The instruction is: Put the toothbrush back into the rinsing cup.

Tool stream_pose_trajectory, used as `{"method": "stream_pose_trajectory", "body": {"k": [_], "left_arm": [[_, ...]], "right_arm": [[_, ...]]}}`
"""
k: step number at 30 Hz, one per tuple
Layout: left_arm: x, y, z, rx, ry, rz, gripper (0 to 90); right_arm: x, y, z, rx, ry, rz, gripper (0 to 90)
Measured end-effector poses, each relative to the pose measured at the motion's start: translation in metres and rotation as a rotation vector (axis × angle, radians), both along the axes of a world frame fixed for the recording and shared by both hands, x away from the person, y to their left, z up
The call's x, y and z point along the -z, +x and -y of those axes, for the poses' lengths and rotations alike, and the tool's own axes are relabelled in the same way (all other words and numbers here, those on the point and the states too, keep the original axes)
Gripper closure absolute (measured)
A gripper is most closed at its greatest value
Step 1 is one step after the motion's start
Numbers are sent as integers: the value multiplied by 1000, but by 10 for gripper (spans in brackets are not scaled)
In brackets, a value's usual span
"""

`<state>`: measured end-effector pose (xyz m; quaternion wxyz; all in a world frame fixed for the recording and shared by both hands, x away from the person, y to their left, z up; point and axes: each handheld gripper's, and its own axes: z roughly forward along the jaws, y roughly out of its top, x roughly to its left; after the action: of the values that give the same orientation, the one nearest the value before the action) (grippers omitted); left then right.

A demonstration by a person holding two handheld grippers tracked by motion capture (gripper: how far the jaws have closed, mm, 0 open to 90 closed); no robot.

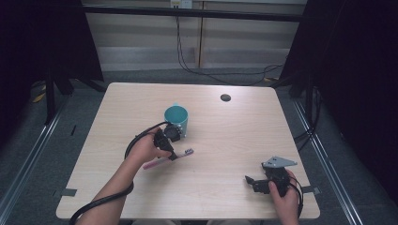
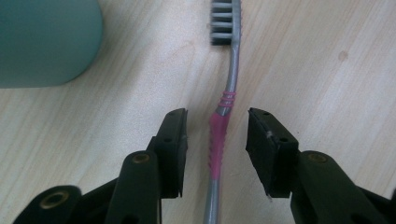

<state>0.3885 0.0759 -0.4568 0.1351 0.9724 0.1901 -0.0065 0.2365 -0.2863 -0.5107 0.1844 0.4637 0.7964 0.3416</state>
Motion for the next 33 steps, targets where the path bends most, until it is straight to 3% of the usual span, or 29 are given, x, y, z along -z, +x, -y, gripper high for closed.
{"method": "stream_pose_trajectory", "body": {"k": [9, 16, 19, 28, 33], "left_arm": [[4, 1, 4, 28, 50, -13, 636], [7, 2, 7, 25, 69, -19, 683], [8, 2, 9, 30, 98, -25, 714], [10, 3, 14, 30, 115, -38, 737], [9, 2, 17, 18, 143, -40, 807]], "right_arm": [[0, 0, 0, 0, 0, 1, 119], [0, 0, 0, -2, -1, 3, 119], [0, 0, 0, -3, -1, 3, 119], [0, 1, 0, -5, -1, 5, 119], [0, 1, 0, -4, -2, 4, 119]]}}
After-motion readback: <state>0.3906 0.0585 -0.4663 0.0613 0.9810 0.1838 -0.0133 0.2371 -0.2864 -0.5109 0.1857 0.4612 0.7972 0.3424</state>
